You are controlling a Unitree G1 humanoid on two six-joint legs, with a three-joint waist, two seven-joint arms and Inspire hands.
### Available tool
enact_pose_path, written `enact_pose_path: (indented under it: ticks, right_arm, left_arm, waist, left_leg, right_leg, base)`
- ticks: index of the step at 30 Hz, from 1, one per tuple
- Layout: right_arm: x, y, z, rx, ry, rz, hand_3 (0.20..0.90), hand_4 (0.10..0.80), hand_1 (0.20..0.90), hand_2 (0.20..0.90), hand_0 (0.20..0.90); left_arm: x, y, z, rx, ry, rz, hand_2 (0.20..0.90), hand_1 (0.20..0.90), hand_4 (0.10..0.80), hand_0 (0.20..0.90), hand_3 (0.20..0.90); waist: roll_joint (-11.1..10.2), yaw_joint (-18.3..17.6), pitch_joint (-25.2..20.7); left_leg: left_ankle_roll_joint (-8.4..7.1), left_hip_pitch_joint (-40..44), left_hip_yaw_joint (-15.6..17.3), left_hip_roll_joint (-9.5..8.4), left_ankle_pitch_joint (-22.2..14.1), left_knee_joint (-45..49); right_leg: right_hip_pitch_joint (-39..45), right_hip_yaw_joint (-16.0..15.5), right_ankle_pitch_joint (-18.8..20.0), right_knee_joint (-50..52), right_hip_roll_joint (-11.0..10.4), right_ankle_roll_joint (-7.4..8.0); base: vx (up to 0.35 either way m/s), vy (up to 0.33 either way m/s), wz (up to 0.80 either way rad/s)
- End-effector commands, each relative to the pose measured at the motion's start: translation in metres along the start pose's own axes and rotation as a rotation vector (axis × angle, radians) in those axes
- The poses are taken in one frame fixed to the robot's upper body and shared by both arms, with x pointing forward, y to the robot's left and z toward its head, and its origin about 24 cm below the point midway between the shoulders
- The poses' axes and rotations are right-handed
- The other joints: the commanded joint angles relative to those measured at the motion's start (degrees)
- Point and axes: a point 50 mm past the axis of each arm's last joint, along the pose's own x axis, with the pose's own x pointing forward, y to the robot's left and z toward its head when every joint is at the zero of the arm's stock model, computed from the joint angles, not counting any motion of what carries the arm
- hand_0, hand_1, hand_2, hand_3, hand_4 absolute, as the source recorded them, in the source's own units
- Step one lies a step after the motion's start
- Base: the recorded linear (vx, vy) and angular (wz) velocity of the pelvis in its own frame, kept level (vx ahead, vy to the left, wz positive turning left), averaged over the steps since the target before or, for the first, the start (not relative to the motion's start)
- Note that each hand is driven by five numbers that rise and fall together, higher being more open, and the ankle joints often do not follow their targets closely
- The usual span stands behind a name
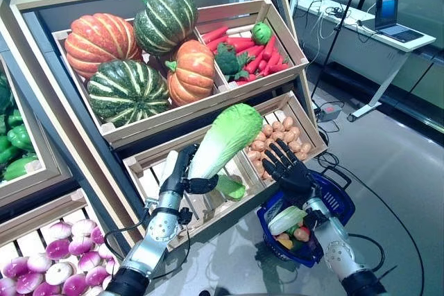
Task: Put vegetables into the basket
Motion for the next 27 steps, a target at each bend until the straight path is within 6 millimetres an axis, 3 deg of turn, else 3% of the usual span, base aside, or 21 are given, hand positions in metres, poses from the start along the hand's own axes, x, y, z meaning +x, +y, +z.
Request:
enact_pose_path:
  ticks: [1, 17, 27]
  right_arm:
    - [0.029, 0.027, 0.044, 0.006, -0.160, 0.197, 0.900, 0.800, 0.900, 0.900, 0.900]
    - [0.032, 0.019, 0.022, 0.129, -0.045, 0.165, 0.900, 0.800, 0.900, 0.900, 0.900]
    - [0.038, 0.027, 0.016, 0.118, -0.012, 0.192, 0.900, 0.800, 0.900, 0.900, 0.900]
  left_arm:
    - [0.032, 0.024, 0.070, 0.020, -0.416, 0.084, 0.300, 0.300, 0.400, 0.300, 0.300]
    - [0.032, 0.026, 0.094, 0.057, -0.602, 0.178, 0.300, 0.300, 0.400, 0.300, 0.300]
    - [0.032, 0.025, 0.105, 0.053, -0.668, 0.208, 0.300, 0.300, 0.400, 0.300, 0.300]
  waist:
    - [0.0, 0.6, -2.9]
    - [0.2, 0.6, -2.9]
    - [0.1, 0.6, -2.6]
  left_leg:
    - [0.38, 0.4, -0.5, -1.21, -4.7, 0.1]
    - [0.09, 1.3, -1.0, -1.13, -5.2, 0.1]
    - [-0.09, 1.2, -1.2, -1.06, -5.3, 0.1]
  right_leg:
    - [-0.7, -0.4, 1.6, 0.6, -1.0, 0.00]
    - [0.1, -0.1, 1.4, 0.6, -1.2, 0.07]
    - [0.0, 0.1, 1.2, 0.6, -1.4, 0.06]
  base:
    - [0.000, 0.000, 0.00]
    - [0.000, 0.000, 0.00]
    - [0.000, 0.000, 0.00]
